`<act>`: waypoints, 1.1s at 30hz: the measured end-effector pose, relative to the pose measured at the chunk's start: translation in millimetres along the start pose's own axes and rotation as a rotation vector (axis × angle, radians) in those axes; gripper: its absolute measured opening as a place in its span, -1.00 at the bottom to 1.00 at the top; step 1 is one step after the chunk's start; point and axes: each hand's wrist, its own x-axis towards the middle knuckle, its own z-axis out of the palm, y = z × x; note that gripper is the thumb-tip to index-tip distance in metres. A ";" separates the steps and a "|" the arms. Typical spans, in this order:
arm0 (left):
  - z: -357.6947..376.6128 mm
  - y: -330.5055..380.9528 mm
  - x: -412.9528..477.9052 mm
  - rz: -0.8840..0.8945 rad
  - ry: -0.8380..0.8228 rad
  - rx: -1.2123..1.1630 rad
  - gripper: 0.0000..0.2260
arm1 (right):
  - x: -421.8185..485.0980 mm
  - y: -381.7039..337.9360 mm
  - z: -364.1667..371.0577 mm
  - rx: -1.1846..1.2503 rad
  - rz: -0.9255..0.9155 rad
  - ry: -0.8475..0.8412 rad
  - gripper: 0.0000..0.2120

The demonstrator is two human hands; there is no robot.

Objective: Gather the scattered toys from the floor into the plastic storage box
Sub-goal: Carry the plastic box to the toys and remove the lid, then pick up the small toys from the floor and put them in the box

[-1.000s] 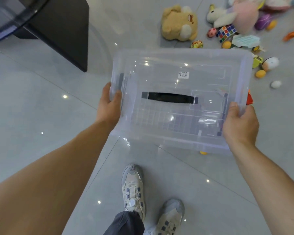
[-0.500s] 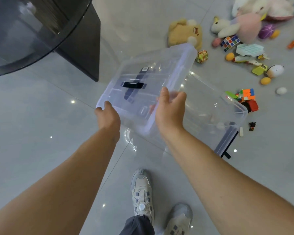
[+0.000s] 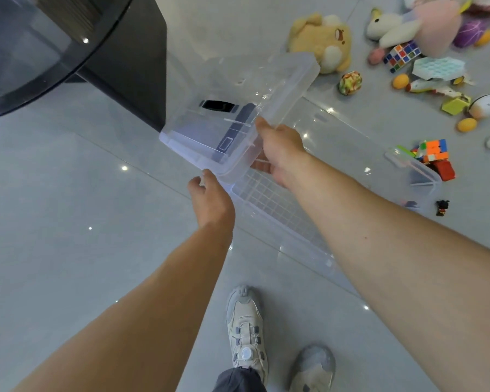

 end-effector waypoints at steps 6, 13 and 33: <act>9.3 9.2 -7.1 0.019 0.064 0.096 -0.48 | -14.6 10.1 -19.1 -0.109 0.059 -0.051 -0.49; 15.2 35.1 -47.4 0.146 0.150 0.197 -0.44 | -65.0 34.6 -103.4 -0.271 0.013 0.086 -0.70; 129.4 -96.5 -264.0 0.492 -0.406 0.974 -0.88 | -152.3 154.2 -439.0 -0.774 0.035 0.162 -0.74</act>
